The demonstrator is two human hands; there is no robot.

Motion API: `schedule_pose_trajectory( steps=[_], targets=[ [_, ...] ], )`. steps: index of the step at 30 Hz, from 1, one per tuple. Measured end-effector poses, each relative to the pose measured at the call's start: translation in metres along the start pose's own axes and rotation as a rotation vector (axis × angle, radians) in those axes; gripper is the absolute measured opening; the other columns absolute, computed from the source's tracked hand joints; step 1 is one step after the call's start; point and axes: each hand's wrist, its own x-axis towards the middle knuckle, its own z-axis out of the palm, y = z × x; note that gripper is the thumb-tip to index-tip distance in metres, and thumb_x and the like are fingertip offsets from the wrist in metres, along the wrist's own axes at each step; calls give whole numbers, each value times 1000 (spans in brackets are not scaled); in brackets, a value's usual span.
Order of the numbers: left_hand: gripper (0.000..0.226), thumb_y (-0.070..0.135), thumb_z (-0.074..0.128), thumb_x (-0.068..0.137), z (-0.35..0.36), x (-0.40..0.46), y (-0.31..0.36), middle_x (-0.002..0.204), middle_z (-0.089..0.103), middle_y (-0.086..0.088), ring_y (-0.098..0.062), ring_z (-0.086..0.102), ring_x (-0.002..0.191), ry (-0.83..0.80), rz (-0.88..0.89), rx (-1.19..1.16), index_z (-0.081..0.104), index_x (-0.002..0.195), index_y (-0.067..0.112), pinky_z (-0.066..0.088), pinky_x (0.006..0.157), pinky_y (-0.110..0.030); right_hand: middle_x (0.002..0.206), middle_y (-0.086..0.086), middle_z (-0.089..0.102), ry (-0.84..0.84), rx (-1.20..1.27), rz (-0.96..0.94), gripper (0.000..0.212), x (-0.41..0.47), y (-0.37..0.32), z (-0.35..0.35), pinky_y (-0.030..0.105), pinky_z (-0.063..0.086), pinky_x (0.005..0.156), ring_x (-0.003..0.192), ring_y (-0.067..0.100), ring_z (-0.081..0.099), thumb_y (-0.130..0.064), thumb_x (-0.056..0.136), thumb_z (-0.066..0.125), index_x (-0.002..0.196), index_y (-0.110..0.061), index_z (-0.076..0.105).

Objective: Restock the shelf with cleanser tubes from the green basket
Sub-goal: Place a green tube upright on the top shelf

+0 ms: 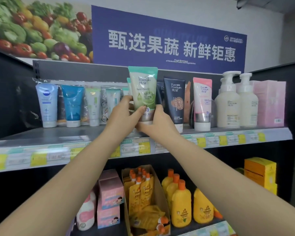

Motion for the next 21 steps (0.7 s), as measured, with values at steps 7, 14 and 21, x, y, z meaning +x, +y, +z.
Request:
schedule_pose_trajectory(
  steps=[7, 14, 21],
  targets=[
    [20, 30, 57, 89, 3, 5, -11, 99, 62, 7, -14, 63, 91, 1, 18, -28, 47, 106, 29, 51, 85, -40, 95, -6, 51, 48, -10, -52, 61, 1, 10, 3, 24, 39, 68, 82, 12, 50, -39, 76, 72, 119, -12, 39],
    [29, 31, 59, 87, 5, 0, -10, 101, 63, 4, -14, 62, 91, -18, 73, 63, 51, 113, 21, 50, 80, -31, 104, 3, 59, 35, -17, -37, 57, 2, 12, 4, 34, 48, 78, 95, 22, 58, -36, 79, 70, 118, -7, 40],
    [39, 32, 69, 79, 4, -1, -10, 95, 59, 10, -12, 60, 87, -5, 75, 108, 53, 114, 22, 47, 71, -21, 96, -1, 54, 26, -39, -21, 48, 5, 13, 2, 26, 40, 69, 85, 17, 52, -30, 78, 69, 113, -9, 44]
  ],
)
